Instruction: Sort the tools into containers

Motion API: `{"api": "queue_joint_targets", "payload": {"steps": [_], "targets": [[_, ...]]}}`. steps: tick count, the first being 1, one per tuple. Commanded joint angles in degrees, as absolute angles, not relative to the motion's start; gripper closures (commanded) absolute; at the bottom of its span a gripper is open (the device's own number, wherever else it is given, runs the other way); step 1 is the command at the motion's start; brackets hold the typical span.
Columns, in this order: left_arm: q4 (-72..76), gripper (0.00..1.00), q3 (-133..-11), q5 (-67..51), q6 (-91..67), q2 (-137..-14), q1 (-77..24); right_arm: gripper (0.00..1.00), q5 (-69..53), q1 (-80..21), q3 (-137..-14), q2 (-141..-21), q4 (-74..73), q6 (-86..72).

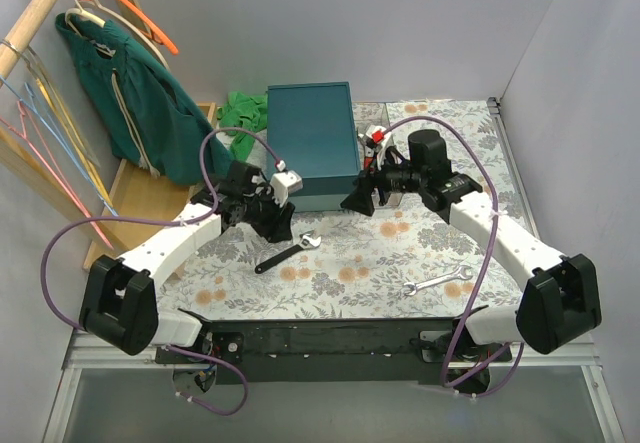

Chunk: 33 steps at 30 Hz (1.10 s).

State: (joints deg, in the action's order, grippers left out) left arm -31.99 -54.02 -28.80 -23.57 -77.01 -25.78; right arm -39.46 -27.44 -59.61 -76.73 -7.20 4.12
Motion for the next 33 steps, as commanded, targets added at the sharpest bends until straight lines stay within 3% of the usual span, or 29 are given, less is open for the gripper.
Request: {"api": "queue_joint_targets", "payload": {"steps": [1,17,21,26,33], "targets": [[-30.6,0.57,-48.3,-23.7,-19.5,-75.2,-27.3,0.15,-37.8,-27.7,-55.9,-74.9,-3.7,3.0],[-18.0,0.58,-38.1,-9.9,-21.4,-83.1,-35.0,0.16,-24.6,-35.9,-40.4,-81.4,19.0,-14.5],[-19.2,0.71,-36.2,-10.5,-21.5,-84.5,-35.2,0.16,-23.5,-37.1,-38.3,-83.1,23.1,-15.6],[-22.0,0.99,-34.0,-15.5,-21.2,-82.2,-35.2,0.16,-25.1,-37.3,-36.0,-85.6,26.4,-15.6],[-25.7,1.0,-41.6,-22.0,-23.3,-82.4,-34.4,0.14,-25.2,-37.3,-35.4,-88.7,29.7,-24.5]]}}
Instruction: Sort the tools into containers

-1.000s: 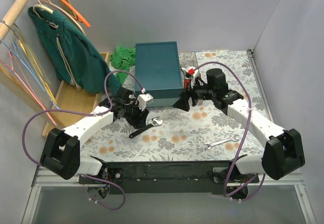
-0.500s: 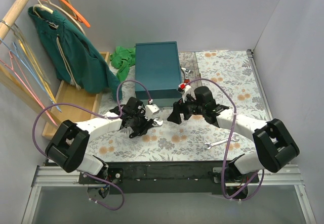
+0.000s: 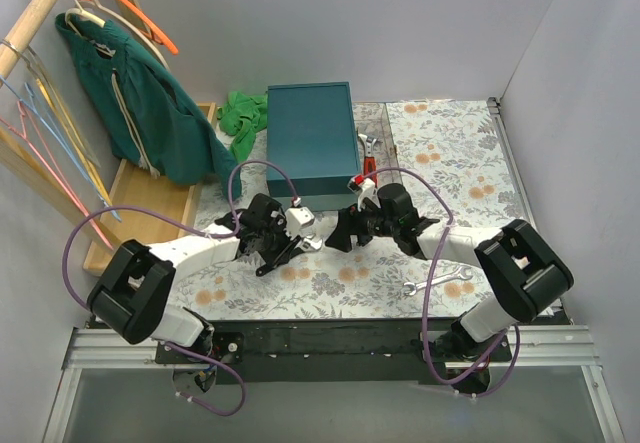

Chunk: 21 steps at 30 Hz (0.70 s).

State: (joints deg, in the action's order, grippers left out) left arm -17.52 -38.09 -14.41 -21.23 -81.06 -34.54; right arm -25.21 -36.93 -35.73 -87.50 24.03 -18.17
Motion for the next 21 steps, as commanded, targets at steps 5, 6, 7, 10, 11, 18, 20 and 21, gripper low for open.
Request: {"api": "queue_joint_targets", "payload": {"steps": [5,6,7,10,11,18,20,21], "targets": [[-29.6,1.0,-47.6,-28.9,-26.0,-85.5,-33.8,0.13,-24.3,-37.3,-34.5,-91.2,31.6,-32.0],[-29.8,1.0,-48.4,-30.2,-27.1,-85.6,-33.7,0.13,-23.6,-37.3,-34.5,-91.4,31.4,-32.7],[-29.9,1.0,-48.8,-30.8,-27.6,-85.6,-33.2,0.12,-23.2,-37.3,-34.5,-91.7,30.3,-34.3],[-30.0,1.0,-49.2,-32.4,-30.3,-85.3,-32.3,0.12,-22.9,-37.3,-33.6,-91.9,29.6,-36.9],[-29.8,1.0,-49.2,-32.6,-31.1,-85.0,-32.2,0.12,-22.8,-37.2,-33.1,-91.9,28.4,-37.6],[-27.9,1.0,-48.9,-32.7,-34.6,-84.5,-31.7,0.12,-22.0,-36.8,-32.1,-89.7,22.4,-41.7],[-27.1,1.0,-49.1,-33.1,-35.9,-84.7,-31.7,0.12,-22.4,-36.7,-31.6,-89.5,22.1,-43.0],[-26.6,1.0,-49.0,-33.1,-36.3,-85.2,-31.7,0.12,-22.8,-36.7,-31.6,-89.6,22.1,-44.5]]}}
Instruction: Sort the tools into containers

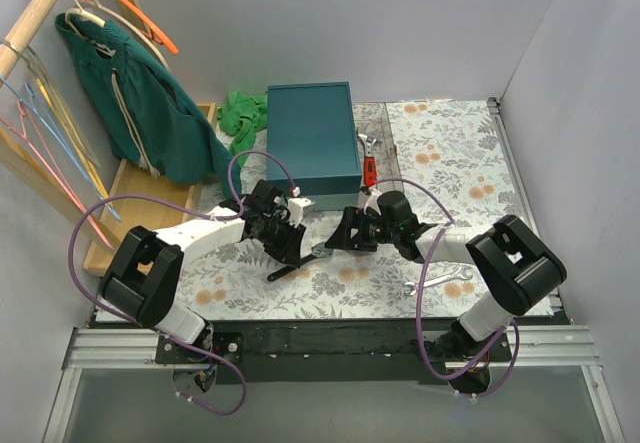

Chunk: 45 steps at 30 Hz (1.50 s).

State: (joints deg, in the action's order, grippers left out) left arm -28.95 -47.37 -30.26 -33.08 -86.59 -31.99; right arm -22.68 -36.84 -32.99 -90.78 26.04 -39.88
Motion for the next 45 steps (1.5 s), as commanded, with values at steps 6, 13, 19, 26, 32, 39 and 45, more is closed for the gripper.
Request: {"api": "queue_joint_targets", "payload": {"steps": [6,13,19,26,32,39,45], "targets": [[-22.4,1.0,-49.5,-31.9,-39.1,-87.0,-31.8,0.17,-26.5,-36.7,-29.3,-93.1,25.5,-50.5],[-18.5,1.0,-49.0,-33.1,-42.7,-88.3,-33.4,0.19,-24.8,-37.3,-29.4,-95.9,32.3,-56.6],[-17.8,1.0,-48.5,-33.4,-44.7,-87.3,-36.1,0.33,-16.4,-38.1,-36.9,-99.6,18.0,-60.4],[-17.9,1.0,-49.0,-33.0,-44.7,-87.4,-37.4,0.75,-16.0,-36.9,-42.4,-104.9,14.6,-59.7],[-20.8,0.8,-53.4,-33.3,-41.8,-87.0,-37.4,0.99,-16.2,-33.4,-41.5,-98.9,4.6,-50.6],[-22.3,0.66,-59.0,-37.0,-37.0,-80.7,-37.3,0.99,-26.6,-24.0,-43.8,-81.8,-10.3,-21.7],[-16.9,0.62,-63.0,-30.8,-39.0,-79.7,-36.6,0.99,-32.0,-11.8,-59.4,-73.0,-23.0,-7.3]]}}
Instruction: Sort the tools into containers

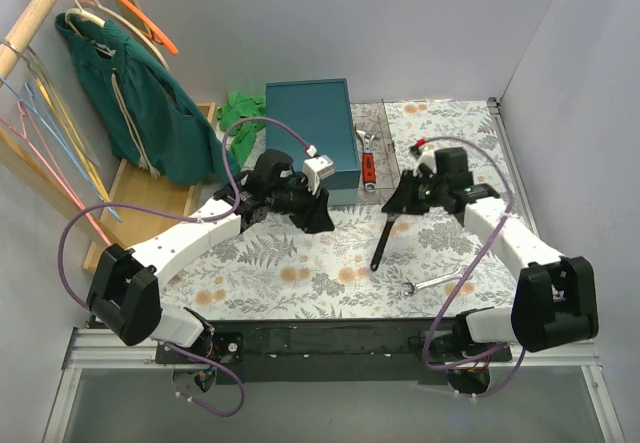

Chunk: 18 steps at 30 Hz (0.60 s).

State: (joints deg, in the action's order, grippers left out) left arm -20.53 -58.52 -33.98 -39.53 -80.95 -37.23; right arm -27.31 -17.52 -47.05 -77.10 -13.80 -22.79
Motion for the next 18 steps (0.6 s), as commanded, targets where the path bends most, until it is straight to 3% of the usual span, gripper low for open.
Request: {"api": "queue_joint_targets", "payload": {"steps": [1,9,18], "targets": [[-16.0,0.61,-63.7,-29.2,-38.0,-80.0,-36.3,0.99,-31.8,-10.6,-61.5,-73.1,-23.1,-6.7],[-14.0,0.56,-74.0,-20.0,-31.5,-85.5,-34.7,0.99,-27.3,-7.4,-85.2,-90.6,-18.2,-6.2],[-14.8,0.53,-70.6,-19.3,-31.0,-81.9,-33.2,0.99,-25.3,-8.9,-109.4,-114.2,-24.7,-1.4]]}}
